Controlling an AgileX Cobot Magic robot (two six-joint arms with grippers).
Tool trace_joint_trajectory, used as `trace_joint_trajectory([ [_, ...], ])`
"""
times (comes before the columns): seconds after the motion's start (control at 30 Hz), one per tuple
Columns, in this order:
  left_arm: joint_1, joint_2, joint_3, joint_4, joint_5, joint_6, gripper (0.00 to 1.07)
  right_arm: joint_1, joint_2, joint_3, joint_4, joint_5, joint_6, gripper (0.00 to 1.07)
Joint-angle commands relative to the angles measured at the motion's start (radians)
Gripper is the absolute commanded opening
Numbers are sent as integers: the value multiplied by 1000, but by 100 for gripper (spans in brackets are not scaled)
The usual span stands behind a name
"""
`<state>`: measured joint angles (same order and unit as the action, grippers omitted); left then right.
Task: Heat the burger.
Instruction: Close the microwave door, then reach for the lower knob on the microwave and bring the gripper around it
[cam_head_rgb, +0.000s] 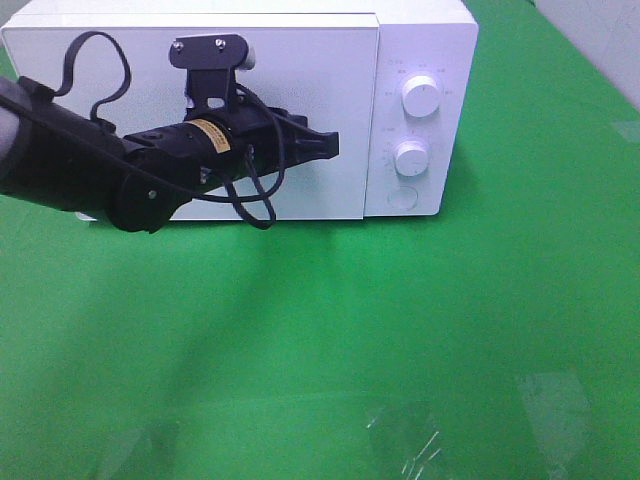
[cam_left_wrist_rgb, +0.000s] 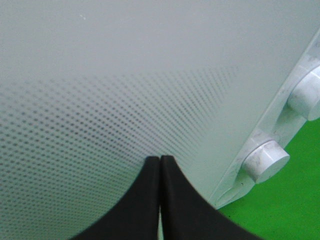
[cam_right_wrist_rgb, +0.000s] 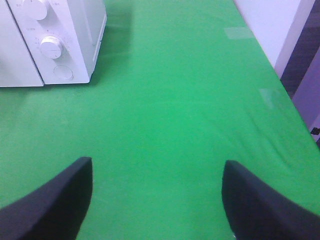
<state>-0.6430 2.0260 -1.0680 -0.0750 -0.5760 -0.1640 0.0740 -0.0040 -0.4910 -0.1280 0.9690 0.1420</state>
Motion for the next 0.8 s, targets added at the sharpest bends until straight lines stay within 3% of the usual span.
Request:
trace_joint_trajectory([
  [0.03, 25, 26, -75, -161, -65, 47, 0, -5, -25, 1, 3, -7, 12, 71],
  [0.1, 25, 29, -81, -189, -65, 68, 0, -5, -25, 1, 3, -7, 12, 71],
  [0.13, 25, 31, -90, -247, -64, 124, 0, -5, -25, 1, 3, -7, 12, 71],
  [0.2, 25, 29, -92, -265, -60, 147, 0, -5, -25, 1, 3, -7, 12, 71],
  [0.5, -42, -74, -19, -239, 168, 154, 0, -5, -25, 1, 3, -7, 12, 71],
  [0.53, -70, -103, 12, -239, 214, 154, 10, -5, -25, 1, 3, -7, 12, 71],
  [0.57, -70, -103, 12, -239, 214, 154, 10, -5, -25, 1, 3, -7, 12, 71],
  [0.63, -104, -152, 63, -238, 288, 154, 47, -5, -25, 1, 3, -7, 12, 71],
  [0.67, -104, -152, 63, -238, 288, 154, 47, -5, -25, 1, 3, -7, 12, 71],
  [0.7, -123, -181, 89, -238, 338, 154, 82, -5, -25, 1, 3, -7, 12, 71],
  [0.73, -123, -181, 89, -238, 338, 154, 82, -5, -25, 1, 3, -7, 12, 71],
  [0.77, -140, -210, 111, -237, 433, 152, 101, -5, -25, 1, 3, -7, 12, 71],
  [0.8, -140, -210, 111, -237, 433, 152, 101, -5, -25, 1, 3, -7, 12, 71],
])
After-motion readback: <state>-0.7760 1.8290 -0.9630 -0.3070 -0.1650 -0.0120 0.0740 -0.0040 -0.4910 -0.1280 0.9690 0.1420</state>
